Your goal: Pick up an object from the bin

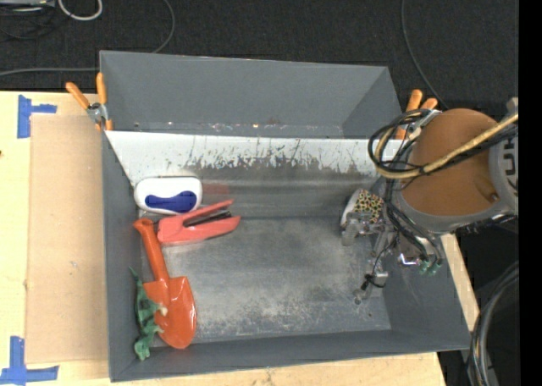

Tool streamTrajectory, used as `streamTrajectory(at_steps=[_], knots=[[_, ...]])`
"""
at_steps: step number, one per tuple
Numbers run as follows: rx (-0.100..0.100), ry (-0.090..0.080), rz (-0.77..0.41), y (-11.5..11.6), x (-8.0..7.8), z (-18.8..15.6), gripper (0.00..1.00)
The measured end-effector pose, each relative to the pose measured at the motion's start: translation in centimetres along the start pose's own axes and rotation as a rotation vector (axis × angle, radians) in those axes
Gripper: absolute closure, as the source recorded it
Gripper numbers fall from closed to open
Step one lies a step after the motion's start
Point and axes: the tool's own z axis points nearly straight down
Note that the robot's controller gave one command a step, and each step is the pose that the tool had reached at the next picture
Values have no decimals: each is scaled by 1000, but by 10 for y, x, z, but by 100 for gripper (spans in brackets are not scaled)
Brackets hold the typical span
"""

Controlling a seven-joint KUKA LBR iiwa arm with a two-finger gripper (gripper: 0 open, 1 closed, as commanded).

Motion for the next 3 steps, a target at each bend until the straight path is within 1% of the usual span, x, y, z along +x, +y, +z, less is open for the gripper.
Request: streamTrajectory(at_steps=[1,2,3], knots=[[1,-8,-4,1,-2,-4,0],[-8,4,-113,-41,-54,80,0],[-17,-19,-52,-61,-61,44,0]])
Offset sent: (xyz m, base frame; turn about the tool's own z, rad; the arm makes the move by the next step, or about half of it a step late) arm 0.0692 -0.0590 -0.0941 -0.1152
